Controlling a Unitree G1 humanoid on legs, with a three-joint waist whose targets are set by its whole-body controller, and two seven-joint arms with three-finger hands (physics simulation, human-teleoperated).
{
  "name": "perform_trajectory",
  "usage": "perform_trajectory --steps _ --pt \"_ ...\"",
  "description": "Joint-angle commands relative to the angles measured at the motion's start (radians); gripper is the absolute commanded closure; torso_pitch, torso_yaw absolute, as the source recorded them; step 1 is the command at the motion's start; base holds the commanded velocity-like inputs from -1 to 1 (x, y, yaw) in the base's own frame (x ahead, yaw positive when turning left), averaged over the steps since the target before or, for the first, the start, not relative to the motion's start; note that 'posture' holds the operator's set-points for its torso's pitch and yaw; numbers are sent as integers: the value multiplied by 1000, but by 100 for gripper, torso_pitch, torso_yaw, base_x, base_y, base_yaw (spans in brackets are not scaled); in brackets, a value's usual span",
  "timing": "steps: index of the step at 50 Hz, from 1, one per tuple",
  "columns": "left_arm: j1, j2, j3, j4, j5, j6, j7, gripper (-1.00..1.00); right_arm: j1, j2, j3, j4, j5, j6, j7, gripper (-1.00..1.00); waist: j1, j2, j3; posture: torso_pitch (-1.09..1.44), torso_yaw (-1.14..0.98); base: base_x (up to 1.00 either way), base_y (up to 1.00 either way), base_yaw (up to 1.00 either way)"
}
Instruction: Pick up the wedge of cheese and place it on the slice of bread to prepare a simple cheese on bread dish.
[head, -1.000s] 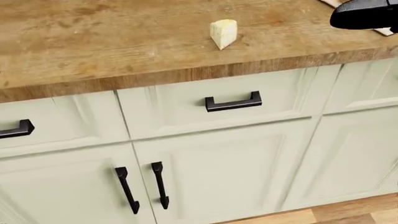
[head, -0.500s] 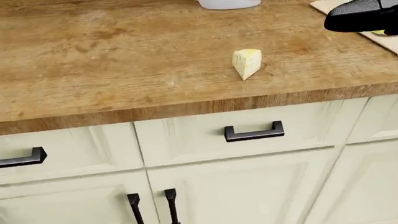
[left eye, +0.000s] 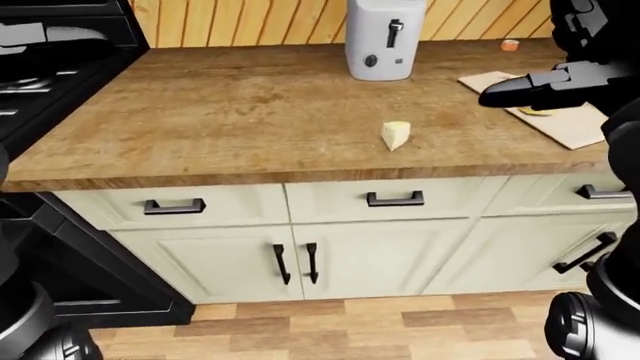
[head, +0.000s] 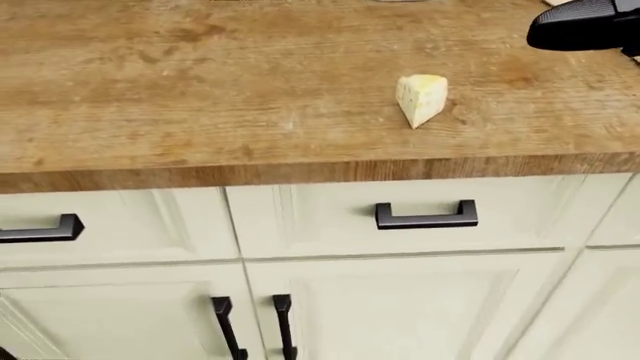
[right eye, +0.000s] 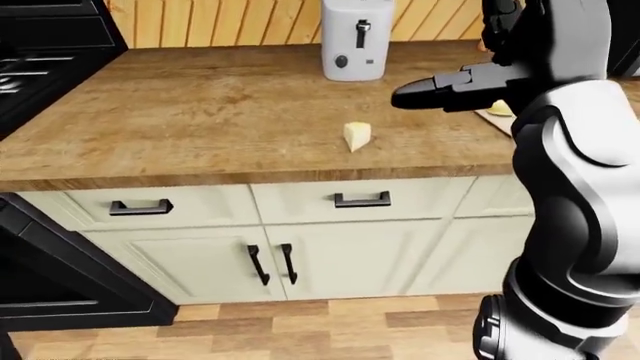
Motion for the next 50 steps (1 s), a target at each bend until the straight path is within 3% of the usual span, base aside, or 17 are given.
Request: perform_trajectory --steps 1,4,5,14,16,17,21,27,29,30,31,32,38,41,42,45,50 --pt "-24 17 14 -17 8 -25 0 -100 -28 -13 -15 -22 -3 -41 5 -100 0 -1 -26 0 0 0 0 0" --pt "-22 14 14 -14 12 -28 -1 -100 -30 -9 -17 -27 6 -39 6 -100 0 -3 -25 0 0 2 0 0" --pt "-22 13 13 -13 13 -28 -2 -100 -31 -8 -18 -30 9 -38 5 -100 1 0 -47 0 0 6 0 0" --pt "-27 9 10 -19 18 -20 -5 -100 -26 -9 -17 -38 27 -37 5 -100 6 -23 -6 0 0 22 0 0" --pt "-26 6 8 -17 22 -23 -6 -100 -24 -7 -14 -36 25 -42 7 -100 7 -44 -6 0 0 27 0 0" --pt "-26 5 7 -18 23 -23 -7 -100 -23 -7 -11 -32 22 -47 8 -100 6 -29 -11 0 0 27 0 0" --pt "-27 2 7 -13 26 -26 -10 -100 -24 -3 -12 -36 23 -41 7 -100 12 -42 -29 0 0 28 0 0" --pt "-25 2 12 -13 25 -26 -10 -100 -12 -1 -14 -32 11 -52 15 -100 -1 8 -18 0 0 28 0 0" --pt "-23 4 17 -14 21 -24 -9 -100 -14 -3 -17 -37 12 -45 13 -100 -9 52 -25 0 0 21 0 0" --pt "-22 6 19 -17 18 -22 -7 -100 -16 -3 -26 -43 20 -37 11 -100 -8 86 -48 0 0 10 0 0" --pt "-22 7 20 -18 15 -20 -6 -100 -13 -4 -27 -40 21 -41 9 -100 0 51 -34 0 0 7 0 0" --pt "-21 9 21 -20 14 -19 -5 -100 -11 -6 -29 -40 23 -43 10 -100 -7 75 -14 0 0 3 0 0" --pt "-20 15 21 -21 7 -20 -2 -100 -9 -5 -20 -34 23 -52 3 -100 -4 19 14 0 0 1 0 0" --pt "-20 13 19 -19 7 -23 0 -100 -9 -5 -20 -36 25 -49 3 -100 11 -49 -6 0 0 0 0 0" --pt "-20 12 16 -20 8 -24 0 -100 -9 -5 -19 -37 25 -48 3 -100 11 -13 2 0 0 0 0 0" --pt "-25 11 10 -20 12 -25 -3 -100 -11 -7 -16 -35 22 -50 5 -100 11 -11 -23 0 0 0 0 0" --pt "-24 14 17 -21 9 -23 -1 -100 -15 -4 -9 -34 13 -48 10 -100 7 1 -28 0 0 3 0 0"
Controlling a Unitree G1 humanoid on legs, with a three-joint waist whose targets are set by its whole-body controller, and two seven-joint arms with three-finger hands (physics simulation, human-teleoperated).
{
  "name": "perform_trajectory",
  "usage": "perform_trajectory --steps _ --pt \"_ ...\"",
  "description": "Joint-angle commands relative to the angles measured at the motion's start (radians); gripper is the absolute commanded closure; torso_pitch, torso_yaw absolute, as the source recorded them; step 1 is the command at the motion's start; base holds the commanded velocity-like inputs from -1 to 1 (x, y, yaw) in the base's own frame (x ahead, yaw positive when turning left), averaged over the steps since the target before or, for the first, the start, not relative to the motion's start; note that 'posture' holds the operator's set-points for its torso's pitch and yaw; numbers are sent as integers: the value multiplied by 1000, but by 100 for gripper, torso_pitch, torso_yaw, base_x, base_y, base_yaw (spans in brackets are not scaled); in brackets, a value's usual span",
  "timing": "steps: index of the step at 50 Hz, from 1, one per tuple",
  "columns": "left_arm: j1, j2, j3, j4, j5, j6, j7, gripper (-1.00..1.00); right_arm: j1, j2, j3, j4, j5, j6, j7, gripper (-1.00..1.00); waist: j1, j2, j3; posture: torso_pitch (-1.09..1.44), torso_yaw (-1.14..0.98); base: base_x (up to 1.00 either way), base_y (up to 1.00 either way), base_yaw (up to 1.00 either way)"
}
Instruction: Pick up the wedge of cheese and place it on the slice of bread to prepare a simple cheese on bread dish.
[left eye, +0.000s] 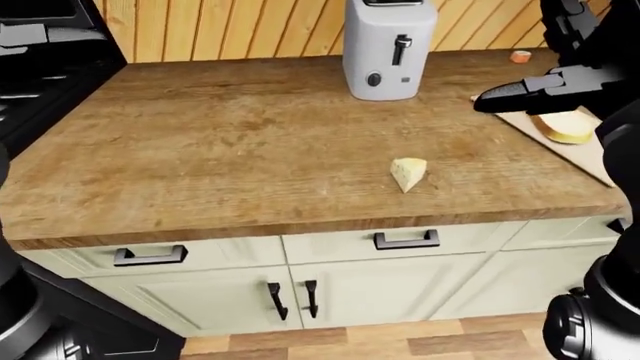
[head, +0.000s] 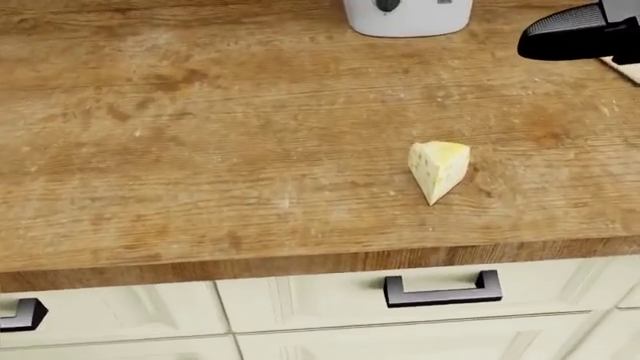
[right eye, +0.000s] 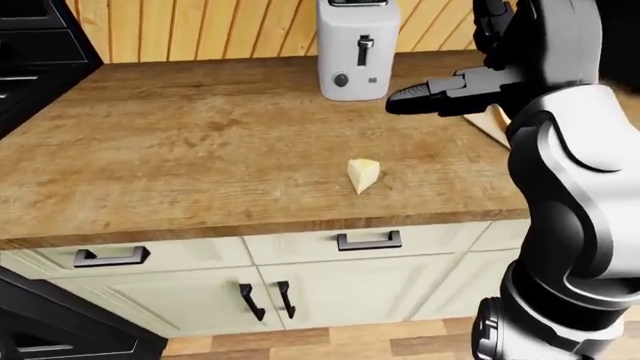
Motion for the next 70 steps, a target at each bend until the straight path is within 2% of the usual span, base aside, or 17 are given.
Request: perform_trajectory --steps 1,23,29,30,31,33,35,40,43,44,45,48,52,53,57,67,70 --pt "-26 17 17 -18 0 -23 7 -100 -29 -14 -16 -22 -5 -28 1 -100 1 2 -46 0 0 7 0 0" --pt "-29 4 8 -14 10 -23 3 -100 -18 -6 -19 -16 -10 -35 7 -100 -6 14 -25 0 0 10 0 0" --pt "-28 1 4 -11 14 -28 2 -100 -15 0 -19 -9 -9 -44 8 -100 8 -37 -25 0 0 11 0 0" --pt "-28 1 4 -9 15 -29 2 -100 -15 -1 -18 -8 -10 -46 8 -100 5 -21 -35 0 0 12 0 0" --pt "-28 0 3 -7 16 -32 1 -100 -12 -1 -18 -3 -12 -52 11 -100 4 -38 -36 0 0 12 0 0" --pt "-29 -1 2 -6 18 -33 0 -100 -10 -1 -17 -1 -15 -54 13 -100 4 -57 -16 0 0 20 0 0" --pt "-32 3 6 -13 14 -24 1 -100 -11 0 -17 -3 -13 -51 14 -100 -2 -47 -23 0 0 21 0 0" --pt "-30 7 11 -15 10 -23 4 -100 -11 -1 -16 -3 -16 -52 18 -100 -8 3 -1 0 0 22 0 0" --pt "-30 8 8 -15 10 -23 5 -100 -9 -1 -15 -2 -21 -59 20 -100 -17 81 -27 0 0 22 0 0" --pt "-30 7 7 -14 11 -24 4 -100 -11 0 -15 -2 -22 -59 20 -100 -11 78 -31 0 0 16 0 0" --pt "-30 7 6 -12 12 -26 4 -100 -15 0 -15 3 -25 -57 16 -100 -6 67 0 0 0 0 0 0" --pt "-32 9 8 -12 11 -25 3 -100 -16 0 -17 -1 -25 -51 14 -100 -15 42 -13 0 0 0 0 0" --pt "-36 13 8 -20 8 -17 6 -100 -15 1 -13 0 -28 -51 12 -100 2 -32 -9 0 0 0 0 0" --pt "-35 13 8 -20 8 -17 5 -100 -15 2 -12 -1 -29 -50 12 -100 1 -10 -4 0 0 0 0 0" --pt "-29 6 6 -7 13 -30 2 -100 -16 3 -12 -1 -34 -48 14 -100 2 -12 -23 0 0 0 0 0" --pt "-33 -8 -11 2 33 -38 1 -100 -16 -5 -15 -11 -32 -13 13 -100 0 -3 -32 0 0 0 0 0" --pt "-34 -8 -7 -9 39 -26 -2 -100 -10 -12 -66 -23 -4 17 14 -100 -1 -3 -32 0 0 0 0 0"
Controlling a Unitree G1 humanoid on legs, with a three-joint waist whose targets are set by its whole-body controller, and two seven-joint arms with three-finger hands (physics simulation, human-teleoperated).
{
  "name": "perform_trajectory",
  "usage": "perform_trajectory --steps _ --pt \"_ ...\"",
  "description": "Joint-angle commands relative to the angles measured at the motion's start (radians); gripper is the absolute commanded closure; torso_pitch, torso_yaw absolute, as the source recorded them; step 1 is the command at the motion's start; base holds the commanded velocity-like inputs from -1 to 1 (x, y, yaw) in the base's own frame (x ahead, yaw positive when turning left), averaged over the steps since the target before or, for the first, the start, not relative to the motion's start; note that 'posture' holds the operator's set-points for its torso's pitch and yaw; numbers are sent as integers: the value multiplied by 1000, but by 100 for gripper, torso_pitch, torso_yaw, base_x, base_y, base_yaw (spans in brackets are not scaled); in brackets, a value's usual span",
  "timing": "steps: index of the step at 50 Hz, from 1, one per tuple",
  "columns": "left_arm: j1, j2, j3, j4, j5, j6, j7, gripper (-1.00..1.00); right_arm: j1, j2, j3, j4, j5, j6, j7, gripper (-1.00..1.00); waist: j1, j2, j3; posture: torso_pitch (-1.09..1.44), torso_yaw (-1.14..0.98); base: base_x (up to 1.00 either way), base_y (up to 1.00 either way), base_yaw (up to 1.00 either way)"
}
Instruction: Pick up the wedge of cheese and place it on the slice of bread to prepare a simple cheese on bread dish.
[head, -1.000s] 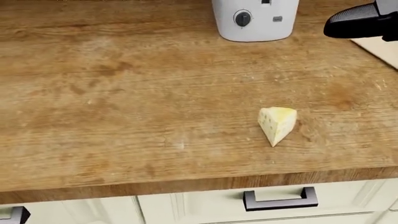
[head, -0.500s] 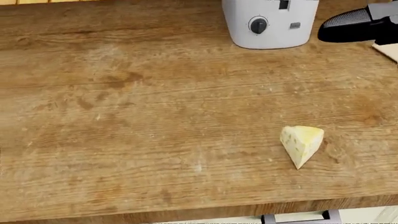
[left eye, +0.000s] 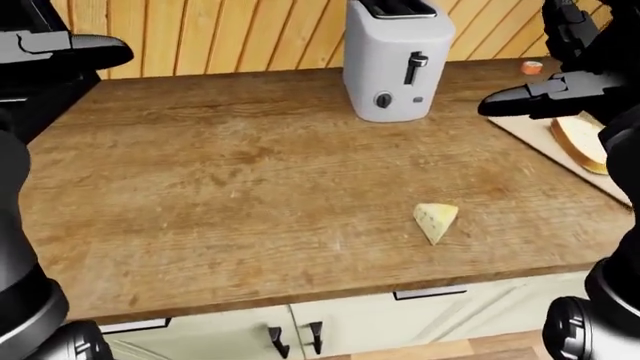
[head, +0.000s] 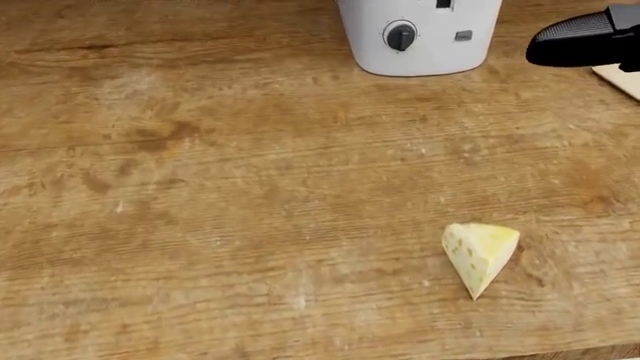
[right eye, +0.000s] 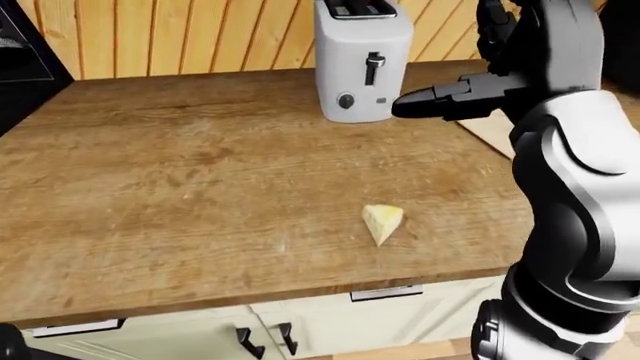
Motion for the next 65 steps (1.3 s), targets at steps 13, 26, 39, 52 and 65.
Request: perform_trajectory --steps 13,26,39,52,65 --pt "-21 2 24 -21 36 -10 -6 -100 145 -99 -153 -97 206 -4 -16 -100 -1 -12 -21 0 0 0 0 0" --pt "-12 15 30 -18 20 -15 -3 -100 387 -83 -292 -241 352 -136 46 -100 5 -19 -13 0 0 0 0 0" --pt "-27 33 41 -43 7 13 0 -100 484 27 -228 -249 257 -240 233 -100 -1 -17 -21 0 0 0 0 0" --pt "-17 36 38 -38 6 0 5 -100 464 108 -66 -228 42 -239 321 -100 -3 -9 -28 0 0 0 0 0" --pt "-23 42 42 -48 -1 8 7 -100 464 210 13 -176 -191 -252 470 -100 -3 1 -34 0 0 0 0 0"
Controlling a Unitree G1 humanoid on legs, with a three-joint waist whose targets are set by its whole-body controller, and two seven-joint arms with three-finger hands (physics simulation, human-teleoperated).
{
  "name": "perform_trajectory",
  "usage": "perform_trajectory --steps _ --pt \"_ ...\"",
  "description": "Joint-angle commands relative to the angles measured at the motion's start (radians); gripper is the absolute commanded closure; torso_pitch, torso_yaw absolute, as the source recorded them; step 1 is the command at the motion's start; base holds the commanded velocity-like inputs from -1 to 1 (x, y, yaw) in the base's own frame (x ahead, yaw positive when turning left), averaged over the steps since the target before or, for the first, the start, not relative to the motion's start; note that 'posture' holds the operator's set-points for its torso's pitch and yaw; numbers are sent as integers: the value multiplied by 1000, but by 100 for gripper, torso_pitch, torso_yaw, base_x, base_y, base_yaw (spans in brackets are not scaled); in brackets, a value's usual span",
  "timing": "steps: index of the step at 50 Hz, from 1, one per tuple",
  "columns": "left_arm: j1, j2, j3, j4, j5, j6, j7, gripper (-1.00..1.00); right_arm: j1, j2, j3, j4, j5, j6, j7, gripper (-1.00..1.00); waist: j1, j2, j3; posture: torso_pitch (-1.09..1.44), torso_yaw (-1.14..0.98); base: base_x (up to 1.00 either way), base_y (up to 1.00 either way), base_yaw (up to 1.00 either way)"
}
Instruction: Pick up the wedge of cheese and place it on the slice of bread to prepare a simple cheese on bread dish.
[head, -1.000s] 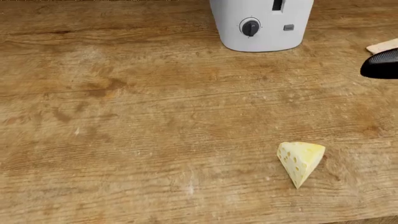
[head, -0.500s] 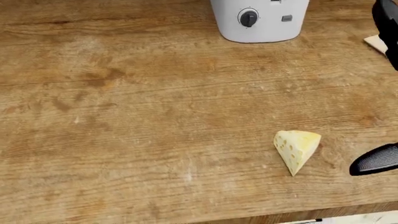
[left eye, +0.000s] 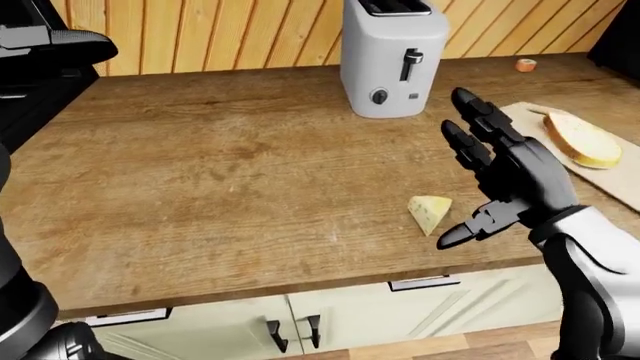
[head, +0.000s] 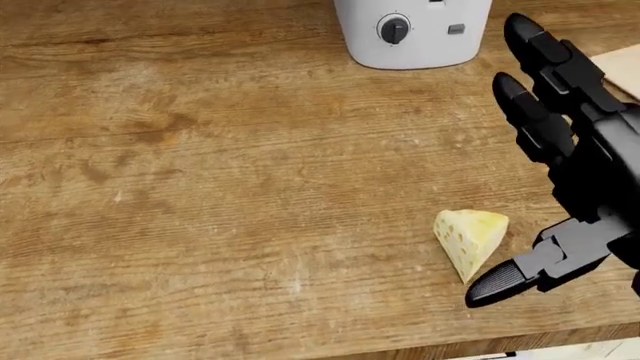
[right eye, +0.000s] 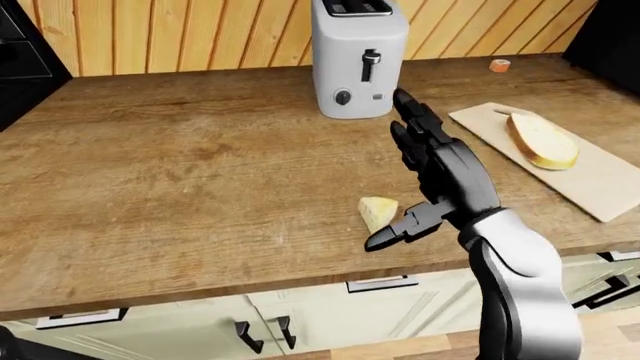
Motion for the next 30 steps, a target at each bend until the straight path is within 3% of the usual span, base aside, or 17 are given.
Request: perform_trajectory --steps 1,12,30 --pt "-28 21 13 -23 -2 -22 3 -100 -16 -3 -5 -23 -31 -32 18 -100 -1 4 -21 0 0 0 0 0" --pt "-25 17 7 -10 9 -34 -1 -100 11 17 -18 -18 -97 -48 95 -100 -2 8 -24 0 0 0 0 0" --pt "-19 9 9 -1 32 -46 -14 -100 20 33 0 49 -218 -69 104 -100 -5 9 -24 0 0 0 0 0"
